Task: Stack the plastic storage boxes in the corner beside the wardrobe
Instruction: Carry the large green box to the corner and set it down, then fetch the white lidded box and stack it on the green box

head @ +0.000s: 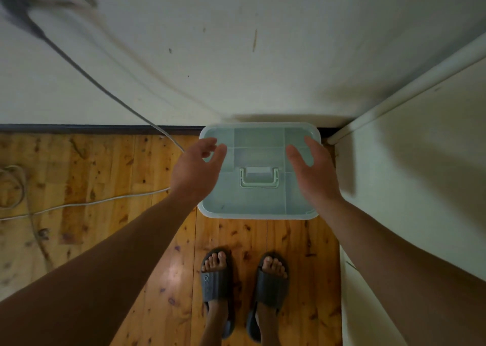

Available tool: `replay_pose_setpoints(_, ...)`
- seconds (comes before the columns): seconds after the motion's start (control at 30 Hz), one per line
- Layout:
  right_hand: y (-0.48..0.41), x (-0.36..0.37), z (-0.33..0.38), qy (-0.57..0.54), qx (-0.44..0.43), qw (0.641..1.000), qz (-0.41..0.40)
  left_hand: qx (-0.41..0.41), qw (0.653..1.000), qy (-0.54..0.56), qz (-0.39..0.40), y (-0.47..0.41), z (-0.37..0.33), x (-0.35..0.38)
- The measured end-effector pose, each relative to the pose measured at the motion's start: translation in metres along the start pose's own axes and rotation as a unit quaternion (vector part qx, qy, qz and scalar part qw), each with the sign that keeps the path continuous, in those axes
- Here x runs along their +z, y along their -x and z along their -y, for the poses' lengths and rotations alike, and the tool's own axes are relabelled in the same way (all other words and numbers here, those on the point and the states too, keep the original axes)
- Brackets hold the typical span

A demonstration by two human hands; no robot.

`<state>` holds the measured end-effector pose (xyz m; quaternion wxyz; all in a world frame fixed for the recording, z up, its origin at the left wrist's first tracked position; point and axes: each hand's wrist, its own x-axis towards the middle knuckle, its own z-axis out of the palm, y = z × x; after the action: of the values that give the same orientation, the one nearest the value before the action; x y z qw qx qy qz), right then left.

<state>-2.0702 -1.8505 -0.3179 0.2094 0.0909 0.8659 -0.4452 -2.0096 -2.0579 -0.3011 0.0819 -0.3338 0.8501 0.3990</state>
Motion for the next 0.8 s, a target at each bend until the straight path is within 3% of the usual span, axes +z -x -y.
replay_pose_setpoints(0.4, 0.038, -0.044, 0.047, -0.035, -0.011, 0.999, 0.021, 0.011, 1.0, 0.006, -0.013, 0.046, -0.048, -0.038)
replay_pose_setpoints(0.8, 0.078, -0.096, 0.126, -0.032, -0.07, 0.997, 0.012, 0.077, 0.997, 0.018, -0.011, 0.081, -0.118, -0.1)
